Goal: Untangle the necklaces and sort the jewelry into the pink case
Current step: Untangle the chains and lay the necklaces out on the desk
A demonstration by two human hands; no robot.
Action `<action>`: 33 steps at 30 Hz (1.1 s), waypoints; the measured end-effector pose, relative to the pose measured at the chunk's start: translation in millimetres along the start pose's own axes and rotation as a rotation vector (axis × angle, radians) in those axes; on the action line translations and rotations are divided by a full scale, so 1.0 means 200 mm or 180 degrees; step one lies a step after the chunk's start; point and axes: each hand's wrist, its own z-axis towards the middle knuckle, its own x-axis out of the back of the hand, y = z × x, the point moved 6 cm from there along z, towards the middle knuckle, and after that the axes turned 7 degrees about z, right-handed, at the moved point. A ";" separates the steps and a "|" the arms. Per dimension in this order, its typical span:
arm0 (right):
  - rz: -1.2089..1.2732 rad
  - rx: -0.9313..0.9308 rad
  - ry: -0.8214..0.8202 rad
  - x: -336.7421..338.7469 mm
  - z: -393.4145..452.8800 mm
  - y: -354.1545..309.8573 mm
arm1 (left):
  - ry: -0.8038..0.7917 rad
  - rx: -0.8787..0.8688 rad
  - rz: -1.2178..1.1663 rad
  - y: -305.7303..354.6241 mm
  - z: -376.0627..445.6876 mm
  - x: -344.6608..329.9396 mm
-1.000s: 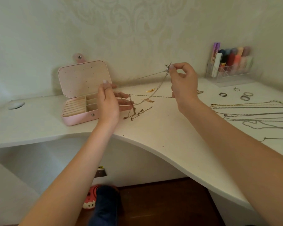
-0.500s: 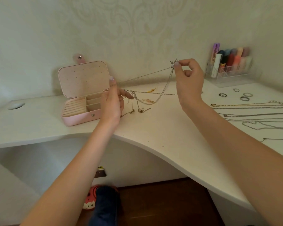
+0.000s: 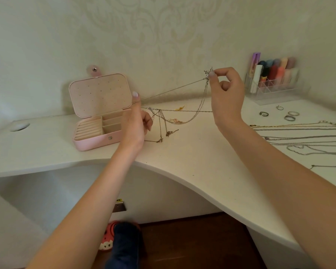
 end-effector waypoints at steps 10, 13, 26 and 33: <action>0.0063 0.0006 -0.0003 0.01 0.01 0.00 | -0.0605 0.0218 0.0532 -0.04 0.02 -0.03; 0.0040 0.0043 0.0000 0.01 0.02 0.00 | -0.1174 0.0513 0.1047 -0.05 0.01 -0.04; -0.0065 0.0052 0.0209 0.10 0.04 0.01 | -0.1607 0.0583 0.0531 0.02 -0.01 0.06; 0.0317 -0.0275 -0.0653 -0.02 0.04 -0.05 | -0.2126 0.0869 0.0127 0.07 -0.14 -0.03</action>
